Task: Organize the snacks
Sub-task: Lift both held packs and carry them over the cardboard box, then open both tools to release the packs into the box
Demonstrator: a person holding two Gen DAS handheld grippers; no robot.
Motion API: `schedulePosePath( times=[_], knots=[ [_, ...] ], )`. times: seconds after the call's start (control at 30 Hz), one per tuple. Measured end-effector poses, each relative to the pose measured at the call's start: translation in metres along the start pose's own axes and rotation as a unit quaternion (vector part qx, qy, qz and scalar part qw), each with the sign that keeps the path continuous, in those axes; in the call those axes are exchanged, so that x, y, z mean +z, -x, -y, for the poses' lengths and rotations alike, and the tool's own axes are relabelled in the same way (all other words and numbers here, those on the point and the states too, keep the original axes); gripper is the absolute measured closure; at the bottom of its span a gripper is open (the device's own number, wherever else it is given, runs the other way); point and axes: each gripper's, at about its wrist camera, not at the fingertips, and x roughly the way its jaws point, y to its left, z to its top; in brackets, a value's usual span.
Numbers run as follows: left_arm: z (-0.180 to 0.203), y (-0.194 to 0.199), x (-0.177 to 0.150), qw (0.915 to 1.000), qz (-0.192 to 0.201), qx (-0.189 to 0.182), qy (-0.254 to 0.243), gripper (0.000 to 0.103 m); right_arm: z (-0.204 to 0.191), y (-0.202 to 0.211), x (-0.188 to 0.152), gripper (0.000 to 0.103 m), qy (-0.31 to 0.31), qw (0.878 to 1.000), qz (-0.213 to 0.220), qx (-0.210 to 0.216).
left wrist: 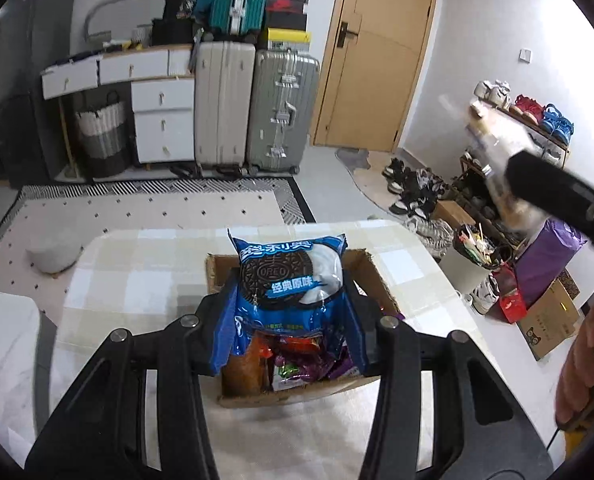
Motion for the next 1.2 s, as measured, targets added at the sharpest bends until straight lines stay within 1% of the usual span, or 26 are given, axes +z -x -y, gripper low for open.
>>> schedulePosePath(
  times=[0.17, 0.3, 0.43, 0.5, 0.53, 0.6, 0.67, 0.73, 0.8, 0.83, 0.9, 1.03, 1.2],
  knots=[
    [0.001, -0.054, 0.0, 0.9994, -0.034, -0.003, -0.004, 0.06, 0.027, -0.044, -0.017, 0.044, -0.023, 0.999, -0.042, -0.005],
    [0.0, -0.092, -0.005, 0.9984, -0.057, -0.001, 0.005, 0.06, 0.046, -0.071, -0.031, 0.044, -0.047, 0.996, -0.072, -0.004],
    [-0.004, -0.117, -0.009, 0.9976, -0.069, -0.002, 0.007, 0.06, 0.057, -0.09, -0.038, 0.044, -0.058, 0.994, -0.091, -0.005],
    [-0.006, -0.128, -0.009, 0.9973, -0.072, -0.01, 0.007, 0.06, 0.061, -0.098, -0.042, 0.044, -0.064, 0.993, -0.1, -0.006],
    [-0.006, -0.132, -0.01, 0.9974, -0.072, -0.008, 0.007, 0.06, 0.062, -0.101, -0.042, 0.044, -0.064, 0.993, -0.104, -0.007],
    [-0.011, -0.136, -0.009, 0.9973, -0.072, -0.009, 0.01, 0.058, 0.063, -0.106, -0.045, 0.044, -0.064, 0.992, -0.109, -0.007],
    [-0.013, -0.136, -0.008, 0.9972, -0.072, -0.012, 0.013, 0.051, 0.063, -0.109, -0.046, 0.044, -0.064, 0.992, -0.11, -0.006],
    [-0.017, -0.138, -0.006, 0.9973, -0.07, -0.015, 0.018, 0.05, 0.062, -0.109, -0.047, 0.044, -0.065, 0.992, -0.11, -0.004],
    [-0.018, -0.136, -0.003, 0.9978, -0.065, -0.002, 0.016, 0.046, 0.061, -0.109, -0.048, 0.044, -0.063, 0.992, -0.11, -0.003],
    [-0.019, -0.135, -0.001, 0.9979, -0.062, 0.004, 0.018, 0.042, 0.06, -0.108, -0.049, 0.044, -0.062, 0.992, -0.111, -0.003],
    [-0.024, -0.13, 0.001, 0.9982, -0.053, -0.008, 0.029, 0.041, 0.059, -0.107, -0.05, 0.044, -0.063, 0.992, -0.111, 0.0],
    [-0.034, -0.115, 0.005, 0.9985, -0.04, 0.0, 0.038, 0.04, 0.053, -0.109, -0.052, 0.044, -0.054, 0.991, -0.119, 0.0],
    [-0.04, -0.095, 0.005, 0.9987, -0.035, 0.009, 0.036, 0.038, 0.048, -0.112, -0.052, 0.044, -0.049, 0.991, -0.124, 0.003]
  ],
)
